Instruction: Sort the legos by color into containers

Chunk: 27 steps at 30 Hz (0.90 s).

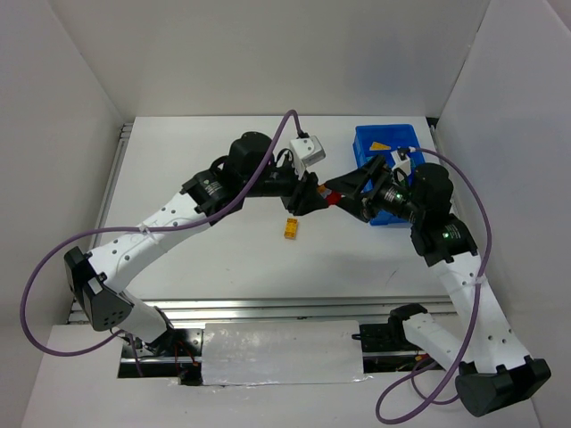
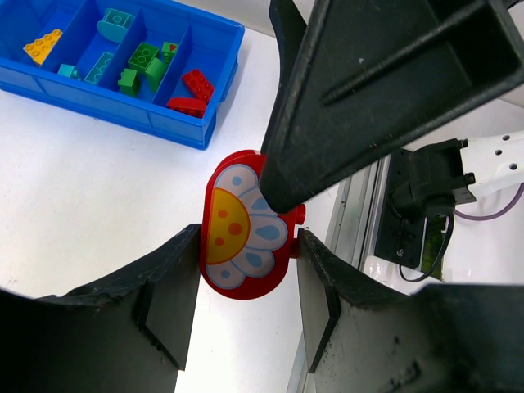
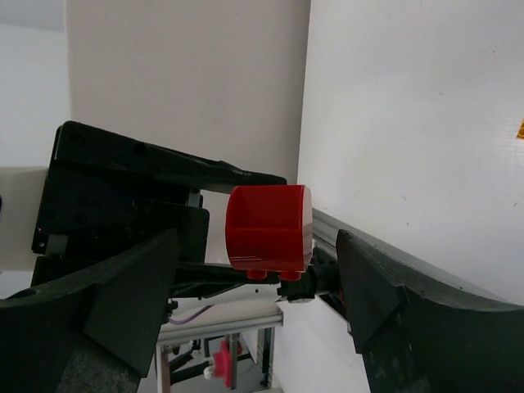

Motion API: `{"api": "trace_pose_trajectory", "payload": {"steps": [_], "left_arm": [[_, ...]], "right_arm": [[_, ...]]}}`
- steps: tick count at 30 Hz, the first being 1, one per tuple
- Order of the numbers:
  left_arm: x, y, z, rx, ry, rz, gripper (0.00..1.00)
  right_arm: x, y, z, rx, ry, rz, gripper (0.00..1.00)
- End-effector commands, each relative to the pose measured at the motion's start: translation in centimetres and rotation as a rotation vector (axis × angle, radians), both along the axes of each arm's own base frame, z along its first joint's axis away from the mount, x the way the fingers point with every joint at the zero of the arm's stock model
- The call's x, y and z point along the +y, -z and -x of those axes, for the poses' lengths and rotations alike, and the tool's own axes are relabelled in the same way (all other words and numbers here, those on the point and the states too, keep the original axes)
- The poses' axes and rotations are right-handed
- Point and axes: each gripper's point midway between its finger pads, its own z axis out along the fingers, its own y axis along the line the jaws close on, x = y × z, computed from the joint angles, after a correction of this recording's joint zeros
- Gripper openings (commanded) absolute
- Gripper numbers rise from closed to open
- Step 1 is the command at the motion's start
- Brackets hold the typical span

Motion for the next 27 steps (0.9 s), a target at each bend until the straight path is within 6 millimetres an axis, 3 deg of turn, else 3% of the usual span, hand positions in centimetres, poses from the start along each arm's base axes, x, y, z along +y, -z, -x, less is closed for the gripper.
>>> {"api": "trace_pose_trajectory", "payload": {"steps": [1, 5, 7, 8, 9, 10, 11, 14, 15, 16, 18, 19, 22, 25, 27], "left_arm": [[-0.2, -3.6, 0.4, -0.082, 0.030, 0.079, 0.00], [-0.7, -3.8, 0.9, -0.071, 0.066, 0.095, 0.00], [-0.8, -3.7, 1.2, -0.064, 0.088, 0.098, 0.00], [-1.0, -3.5, 1.3, -0.058, 0.095, 0.096, 0.00], [-1.0, -3.5, 1.3, -0.057, 0.095, 0.101, 0.00], [-1.0, -3.4, 1.2, -0.056, 0.092, 0.101, 0.01], [-1.0, -3.3, 1.2, -0.055, 0.092, 0.098, 0.04], [-0.9, -3.4, 0.7, -0.046, 0.055, 0.101, 0.40], [-0.6, -3.4, -0.4, -0.053, -0.007, 0.097, 0.80], [-0.5, -3.2, -0.9, -0.049, -0.044, 0.094, 0.99], [0.0, -2.9, -2.4, -0.039, -0.141, 0.081, 0.99], [0.9, -2.9, -3.9, -0.042, -0.243, 0.058, 1.00], [2.8, -2.1, -6.2, -0.006, -0.429, 0.005, 0.99], [5.7, -1.9, -7.8, 0.003, -0.610, -0.018, 1.00], [8.6, -1.2, -9.0, 0.034, -0.765, -0.033, 0.99]], "right_arm": [[0.6, -0.2, 0.7, -0.034, -0.047, 0.011, 0.84], [0.4, 1.0, -0.2, -0.025, -0.016, 0.040, 0.82], [0.1, 1.0, -0.8, -0.030, 0.010, 0.060, 0.69], [0.0, 1.1, -1.0, -0.038, 0.011, 0.071, 0.60], [0.1, 0.7, -1.1, -0.048, 0.012, 0.072, 0.22], [0.0, 0.7, -1.2, -0.043, 0.021, 0.076, 0.07], [-0.1, 0.7, -1.2, -0.047, 0.021, 0.080, 0.03], [-0.3, 0.8, -1.3, -0.056, 0.033, 0.105, 0.00], [-0.4, 1.2, -1.3, -0.050, 0.033, 0.110, 0.00], [-0.6, 1.5, -1.4, -0.047, 0.040, 0.125, 0.00], [-1.7, 2.7, -2.5, -0.035, 0.102, 0.174, 0.00], [-2.6, 4.3, -2.7, -0.002, 0.131, 0.231, 0.00], [-8.0, 8.9, -5.0, 0.127, 0.341, 0.378, 0.00], [-14.5, 11.6, -5.6, 0.250, 0.572, 0.494, 0.00], [-19.5, 11.8, -5.5, 0.314, 0.789, 0.597, 0.00]]}}
